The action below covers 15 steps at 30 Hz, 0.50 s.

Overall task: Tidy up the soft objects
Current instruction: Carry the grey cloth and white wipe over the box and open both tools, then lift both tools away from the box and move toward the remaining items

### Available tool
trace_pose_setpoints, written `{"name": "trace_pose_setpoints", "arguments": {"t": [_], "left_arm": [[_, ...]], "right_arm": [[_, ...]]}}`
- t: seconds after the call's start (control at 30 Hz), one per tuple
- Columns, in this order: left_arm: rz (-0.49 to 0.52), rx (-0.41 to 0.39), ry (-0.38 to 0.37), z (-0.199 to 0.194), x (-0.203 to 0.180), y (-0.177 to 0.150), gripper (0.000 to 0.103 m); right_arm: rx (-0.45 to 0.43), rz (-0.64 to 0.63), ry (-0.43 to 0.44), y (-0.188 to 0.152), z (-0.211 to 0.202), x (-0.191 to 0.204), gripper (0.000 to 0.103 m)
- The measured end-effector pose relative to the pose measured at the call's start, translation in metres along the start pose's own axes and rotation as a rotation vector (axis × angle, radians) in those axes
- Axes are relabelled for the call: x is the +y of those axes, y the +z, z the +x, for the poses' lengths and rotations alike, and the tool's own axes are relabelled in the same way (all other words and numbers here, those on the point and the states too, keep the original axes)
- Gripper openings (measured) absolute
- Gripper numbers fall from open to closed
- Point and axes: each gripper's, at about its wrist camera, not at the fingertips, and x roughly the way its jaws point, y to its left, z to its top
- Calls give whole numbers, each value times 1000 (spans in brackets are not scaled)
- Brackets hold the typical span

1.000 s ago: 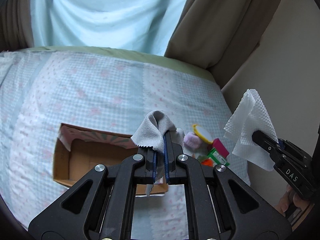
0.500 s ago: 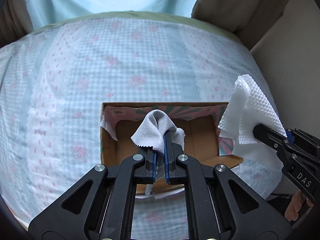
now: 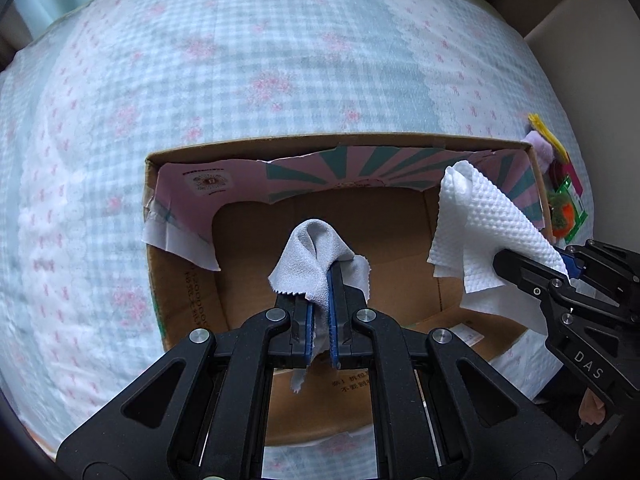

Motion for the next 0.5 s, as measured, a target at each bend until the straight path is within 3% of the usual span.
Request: {"name": "trace_pose_setpoints", "arguments": {"t": [0.13,0.2,0.23,0.27,0.3,0.37,0.4,0.43,0.5], "left_arm": [[24,21,29,8,-3,8,5],[24,18,59,9,-4,10,6],[23,13,67,10,-3,11,6],[20,8,59,10,-3,12,7],[17,5,48,10,-3,12,12],[17,11,51,13,-3,14,75],[17,3,44,14,-4,14,97],[20,10,38,16,-4,14,103],[16,4,37,18,-5,12,103]], "right_arm": [[34,-65,-33,-2,12,2,19],[32,-108,-43,-5,17,2,46],[22,-123,-35,-7,18,1,95],[23,-138,-21,-9,20,1,103],[36,-156,-4,-10,23,1,103],[37,-203,2,-16,27,2,103],[34,-234,-7,-19,29,4,103],[35,-261,-12,-21,31,6,103],[31,-284,-16,-25,33,7,103]]}}
